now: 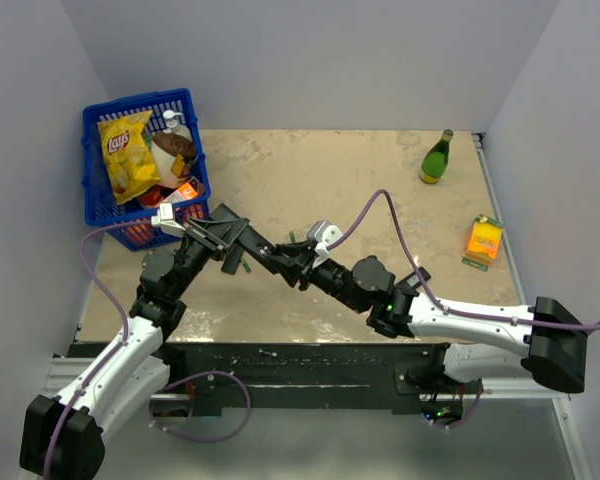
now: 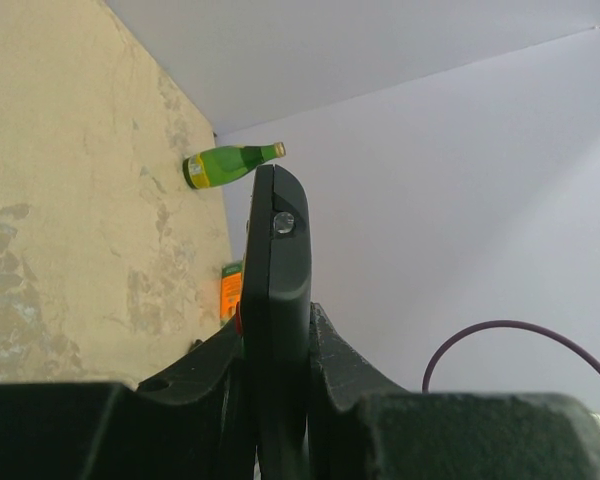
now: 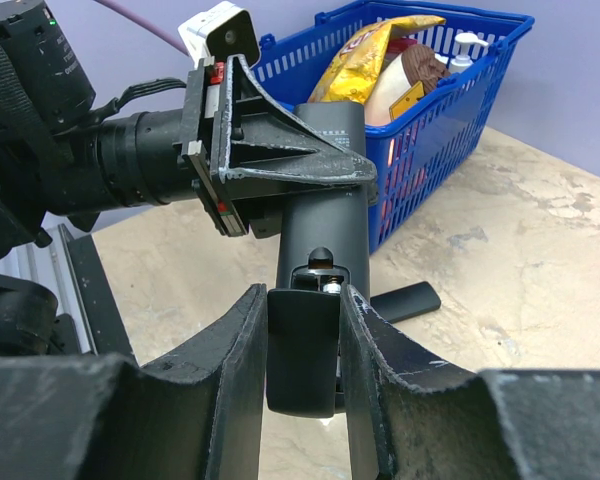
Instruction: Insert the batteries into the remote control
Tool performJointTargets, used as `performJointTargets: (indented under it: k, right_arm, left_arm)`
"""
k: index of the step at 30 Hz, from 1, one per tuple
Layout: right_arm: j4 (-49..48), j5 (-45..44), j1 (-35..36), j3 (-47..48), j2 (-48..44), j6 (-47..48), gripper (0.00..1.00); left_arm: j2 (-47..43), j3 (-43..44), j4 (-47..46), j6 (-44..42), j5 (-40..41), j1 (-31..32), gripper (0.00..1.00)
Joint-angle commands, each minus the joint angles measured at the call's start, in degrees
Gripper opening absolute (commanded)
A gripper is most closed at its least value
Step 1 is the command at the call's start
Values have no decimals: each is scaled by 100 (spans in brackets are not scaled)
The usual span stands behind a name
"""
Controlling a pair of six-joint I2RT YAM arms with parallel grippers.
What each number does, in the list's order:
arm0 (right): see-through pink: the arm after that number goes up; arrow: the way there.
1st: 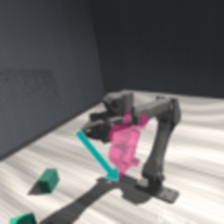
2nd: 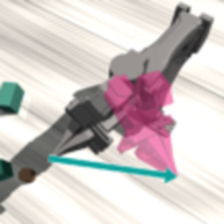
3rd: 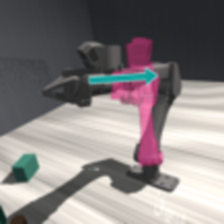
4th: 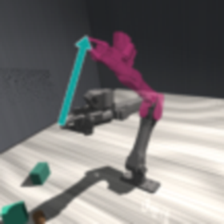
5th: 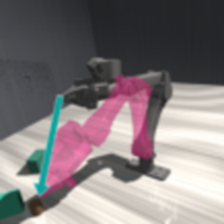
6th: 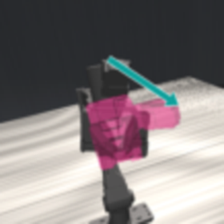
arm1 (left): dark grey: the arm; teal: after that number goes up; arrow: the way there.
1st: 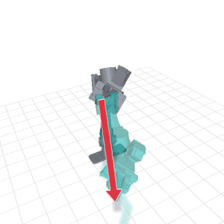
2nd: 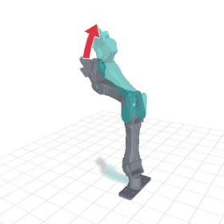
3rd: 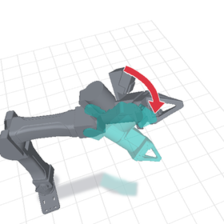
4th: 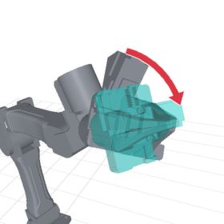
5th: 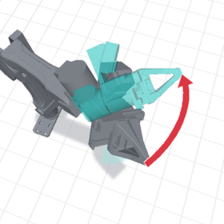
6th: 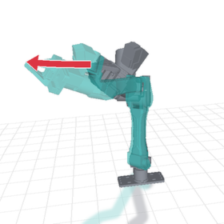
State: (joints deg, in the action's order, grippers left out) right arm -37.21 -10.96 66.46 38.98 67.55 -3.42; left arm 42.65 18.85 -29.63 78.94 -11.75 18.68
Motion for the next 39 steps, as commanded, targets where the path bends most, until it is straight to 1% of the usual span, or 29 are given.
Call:
performJointTargets:
  k: [1,14,27,39]
  right_arm:
    - [-234,-73,25,110,-93,61,0]
    - [-260,-336,25,101,-365,219,0]
    - [-471,-266,25,118,-67,193,0]
    - [-489,-293,25,31,-84,237,0]
  left_arm:
    - [-29,93,-360,61,-56,31,0]
    - [24,31,-316,17,-73,31,0]
    - [32,84,-412,122,-179,31,0]
    - [-29,110,-395,192,-196,31,0]
